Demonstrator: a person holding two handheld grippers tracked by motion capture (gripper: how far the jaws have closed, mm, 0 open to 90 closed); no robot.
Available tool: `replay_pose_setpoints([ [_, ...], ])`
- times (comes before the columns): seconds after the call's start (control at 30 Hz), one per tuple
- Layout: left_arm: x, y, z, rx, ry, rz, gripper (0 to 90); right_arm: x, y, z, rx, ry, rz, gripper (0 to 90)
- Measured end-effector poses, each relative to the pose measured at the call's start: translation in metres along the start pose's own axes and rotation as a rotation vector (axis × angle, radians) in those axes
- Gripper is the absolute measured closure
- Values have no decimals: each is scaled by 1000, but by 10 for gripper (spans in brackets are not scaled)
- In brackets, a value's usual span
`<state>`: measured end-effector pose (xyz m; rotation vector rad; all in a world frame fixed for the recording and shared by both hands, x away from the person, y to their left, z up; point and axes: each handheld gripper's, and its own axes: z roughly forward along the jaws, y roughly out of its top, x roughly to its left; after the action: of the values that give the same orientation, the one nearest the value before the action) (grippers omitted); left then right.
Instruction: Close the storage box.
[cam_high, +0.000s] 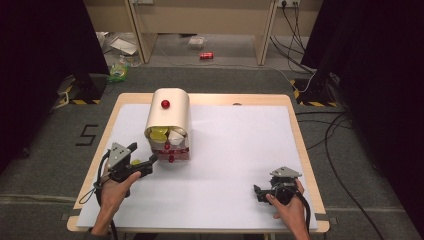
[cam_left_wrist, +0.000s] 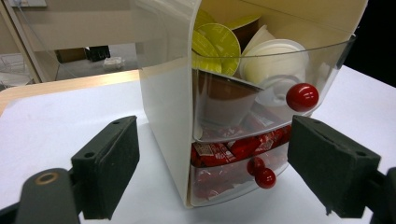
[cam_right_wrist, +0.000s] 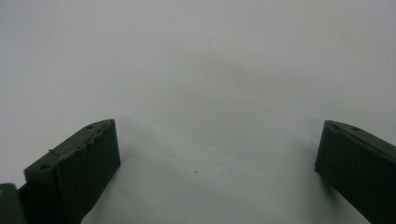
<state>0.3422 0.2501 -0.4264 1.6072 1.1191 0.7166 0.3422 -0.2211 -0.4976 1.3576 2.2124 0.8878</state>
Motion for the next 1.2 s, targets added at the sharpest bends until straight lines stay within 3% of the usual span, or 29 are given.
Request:
replay_pose_setpoints([
  [1.2,-2,-18,-18,21,-1,18,162,0,0,0,0,-1,-1,3],
])
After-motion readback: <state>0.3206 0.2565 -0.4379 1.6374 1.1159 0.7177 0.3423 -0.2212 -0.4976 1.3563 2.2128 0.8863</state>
